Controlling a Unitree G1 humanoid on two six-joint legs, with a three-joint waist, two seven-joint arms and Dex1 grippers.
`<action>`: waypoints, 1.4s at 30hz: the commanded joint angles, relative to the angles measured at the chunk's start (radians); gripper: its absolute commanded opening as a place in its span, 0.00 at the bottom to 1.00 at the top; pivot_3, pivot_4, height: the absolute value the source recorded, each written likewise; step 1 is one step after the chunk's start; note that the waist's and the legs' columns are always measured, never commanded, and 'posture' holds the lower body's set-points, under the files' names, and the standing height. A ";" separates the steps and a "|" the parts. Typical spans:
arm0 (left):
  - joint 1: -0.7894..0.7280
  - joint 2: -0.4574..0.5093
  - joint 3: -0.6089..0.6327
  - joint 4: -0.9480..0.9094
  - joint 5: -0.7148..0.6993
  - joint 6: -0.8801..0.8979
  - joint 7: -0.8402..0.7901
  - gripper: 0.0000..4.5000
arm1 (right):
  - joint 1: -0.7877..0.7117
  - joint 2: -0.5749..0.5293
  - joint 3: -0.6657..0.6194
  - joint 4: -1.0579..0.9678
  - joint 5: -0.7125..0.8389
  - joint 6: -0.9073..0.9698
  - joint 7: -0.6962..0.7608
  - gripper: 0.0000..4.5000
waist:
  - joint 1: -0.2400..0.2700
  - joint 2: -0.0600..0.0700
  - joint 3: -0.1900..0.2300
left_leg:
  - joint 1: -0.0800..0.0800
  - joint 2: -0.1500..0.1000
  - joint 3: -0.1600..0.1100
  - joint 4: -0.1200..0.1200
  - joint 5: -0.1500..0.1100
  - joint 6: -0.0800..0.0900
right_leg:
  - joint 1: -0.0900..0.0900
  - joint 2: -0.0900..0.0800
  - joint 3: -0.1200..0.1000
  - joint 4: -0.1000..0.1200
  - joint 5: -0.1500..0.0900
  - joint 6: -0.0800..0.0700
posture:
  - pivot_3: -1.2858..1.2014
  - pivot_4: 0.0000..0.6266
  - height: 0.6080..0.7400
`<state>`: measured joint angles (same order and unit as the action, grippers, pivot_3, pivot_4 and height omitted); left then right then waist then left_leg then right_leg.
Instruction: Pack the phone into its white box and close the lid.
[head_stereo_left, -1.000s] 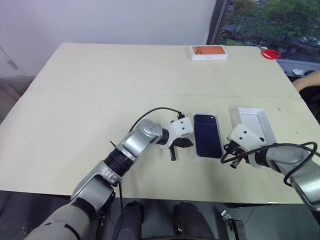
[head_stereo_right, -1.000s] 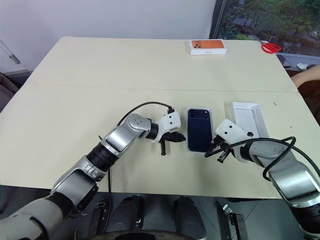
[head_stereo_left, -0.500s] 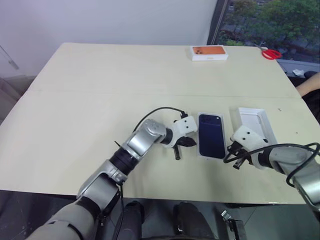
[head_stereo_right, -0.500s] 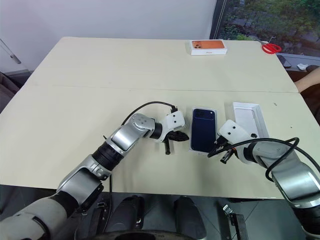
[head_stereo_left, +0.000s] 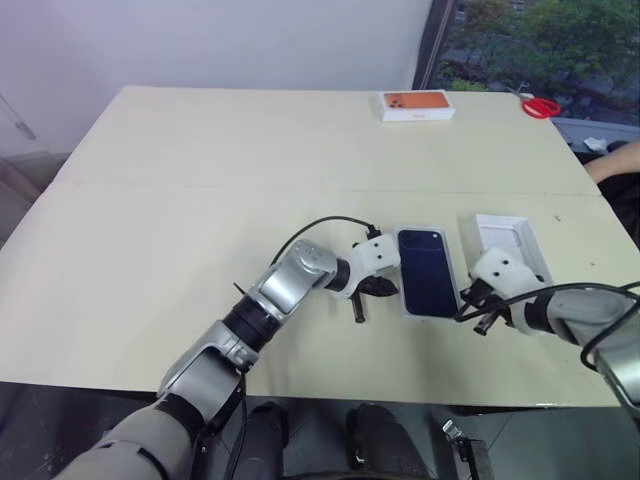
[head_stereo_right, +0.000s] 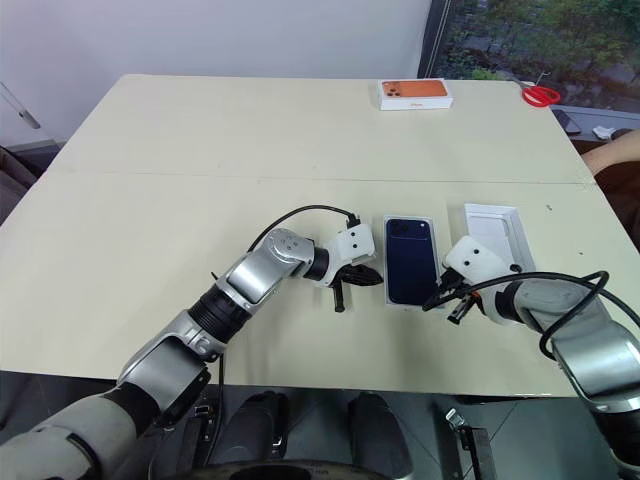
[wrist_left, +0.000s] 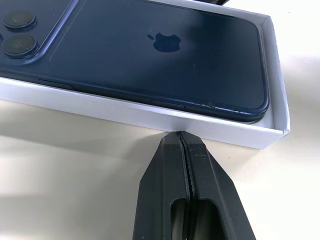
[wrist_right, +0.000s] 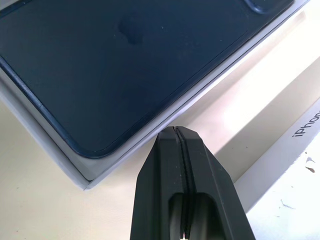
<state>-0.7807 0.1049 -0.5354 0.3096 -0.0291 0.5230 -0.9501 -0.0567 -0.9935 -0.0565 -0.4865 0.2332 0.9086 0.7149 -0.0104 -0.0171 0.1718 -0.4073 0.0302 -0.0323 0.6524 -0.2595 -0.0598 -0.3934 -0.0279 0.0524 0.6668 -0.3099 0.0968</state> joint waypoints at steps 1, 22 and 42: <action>0.005 0.006 0.003 -0.045 0.000 0.003 -0.012 0.00 | -0.014 -0.029 -0.064 -0.022 -0.001 -0.011 0.005 0.00 | 0.000 0.000 0.000 | 0.000 0.000 0.000 0.000 0.000 0.000 | 0.000 0.000 0.000 0.000 0.000 0.000 | 0.52 0.24 1.00; 0.244 0.346 0.272 -0.373 -0.212 -0.222 -0.208 0.00 | -0.395 0.173 -0.147 0.167 0.089 0.645 -0.240 0.75 | -0.002 0.002 -0.001 | 0.000 0.001 0.001 0.000 0.000 0.000 | -0.002 -0.001 0.001 0.001 0.000 0.000 | 0.52 0.24 1.00; 0.283 0.345 0.275 -0.410 -0.244 -0.201 -0.158 0.00 | -0.476 0.324 -0.264 0.254 0.145 0.706 -0.431 0.01 | -0.005 0.002 -0.001 | 0.000 0.001 0.001 -0.001 0.000 0.000 | -0.002 0.000 0.001 0.002 0.000 0.000 | 0.52 0.24 1.00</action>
<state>-0.4849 0.4503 -0.2778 -0.0830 -0.2526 0.3262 -1.1089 -0.5001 -0.6737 -0.2819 -0.2091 0.3503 1.6077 0.2922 -0.0151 -0.0146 0.1707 -0.4076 0.0312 -0.0310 0.6513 -0.2596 -0.0596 -0.3956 -0.0280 0.0530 0.6687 -0.3098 0.0965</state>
